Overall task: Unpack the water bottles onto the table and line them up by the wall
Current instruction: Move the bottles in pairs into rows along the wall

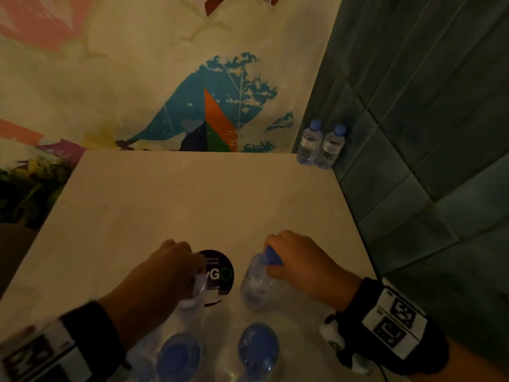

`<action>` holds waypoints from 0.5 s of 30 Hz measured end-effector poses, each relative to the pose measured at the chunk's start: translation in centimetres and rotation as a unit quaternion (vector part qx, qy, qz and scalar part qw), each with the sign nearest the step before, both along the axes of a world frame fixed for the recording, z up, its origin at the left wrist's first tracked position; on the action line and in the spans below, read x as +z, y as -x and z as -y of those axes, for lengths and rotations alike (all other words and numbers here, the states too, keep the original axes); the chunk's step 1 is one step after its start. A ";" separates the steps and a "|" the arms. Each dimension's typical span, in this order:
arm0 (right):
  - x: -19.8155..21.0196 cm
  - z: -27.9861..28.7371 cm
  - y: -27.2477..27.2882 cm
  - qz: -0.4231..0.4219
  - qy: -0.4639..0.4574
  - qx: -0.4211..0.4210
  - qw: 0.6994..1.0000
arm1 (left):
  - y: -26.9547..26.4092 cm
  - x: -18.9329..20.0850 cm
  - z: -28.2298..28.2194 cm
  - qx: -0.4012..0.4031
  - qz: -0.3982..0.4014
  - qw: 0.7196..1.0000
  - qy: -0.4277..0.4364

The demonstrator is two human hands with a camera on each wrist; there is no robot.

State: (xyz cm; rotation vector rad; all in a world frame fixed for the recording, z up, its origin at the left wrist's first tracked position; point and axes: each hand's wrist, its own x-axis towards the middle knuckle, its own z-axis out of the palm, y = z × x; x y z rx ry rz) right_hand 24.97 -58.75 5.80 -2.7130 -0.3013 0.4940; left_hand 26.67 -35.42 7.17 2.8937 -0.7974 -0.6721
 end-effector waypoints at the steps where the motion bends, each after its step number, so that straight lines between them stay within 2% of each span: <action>1: 0.3 0.8 -1.3 0.009 0.002 -0.002 1.000 | -1.4 0.4 0.9 -0.006 0.020 1.000 0.009; 7: -0.3 5.7 -10.9 0.088 0.019 -0.046 0.995 | -11.2 3.0 7.4 -0.009 0.046 0.997 0.060; 10: -1.3 7.8 -15.9 0.116 0.032 -0.071 0.990 | -16.9 2.0 10.7 -0.011 0.043 0.994 0.100; 15: -2.6 10.3 -23.0 0.156 0.026 -0.106 0.982 | -24.5 -1.3 16.0 -0.044 0.076 0.993 0.081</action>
